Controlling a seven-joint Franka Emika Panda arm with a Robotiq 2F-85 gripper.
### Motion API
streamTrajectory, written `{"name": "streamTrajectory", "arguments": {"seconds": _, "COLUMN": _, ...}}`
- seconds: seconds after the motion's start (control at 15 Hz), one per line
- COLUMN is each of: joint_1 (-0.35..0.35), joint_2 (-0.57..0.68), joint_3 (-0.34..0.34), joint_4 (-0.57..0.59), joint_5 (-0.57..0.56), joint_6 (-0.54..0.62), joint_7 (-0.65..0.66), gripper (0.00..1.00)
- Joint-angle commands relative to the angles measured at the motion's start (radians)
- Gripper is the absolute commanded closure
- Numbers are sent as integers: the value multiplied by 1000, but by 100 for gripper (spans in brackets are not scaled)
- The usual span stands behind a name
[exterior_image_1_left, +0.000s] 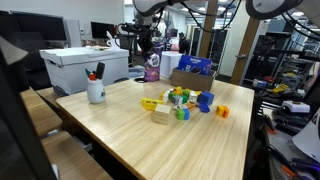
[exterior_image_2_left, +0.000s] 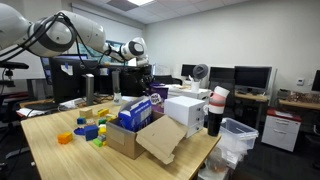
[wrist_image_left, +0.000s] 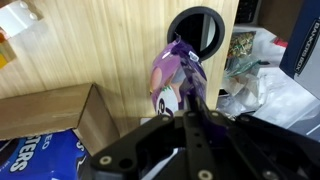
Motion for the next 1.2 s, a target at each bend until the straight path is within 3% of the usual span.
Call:
{"name": "streamTrajectory", "arguments": {"seconds": 0.0, "joint_1": -22, "joint_2": 12, "joint_3": 19, "joint_4": 27, "joint_5": 25, "joint_6": -13, "joint_7": -30, "gripper": 98}}
{"name": "streamTrajectory", "arguments": {"seconds": 1.13, "joint_1": 2, "joint_2": -24, "joint_3": 9, "joint_4": 49, "joint_5": -9, "joint_6": -17, "joint_7": -21, "gripper": 97}}
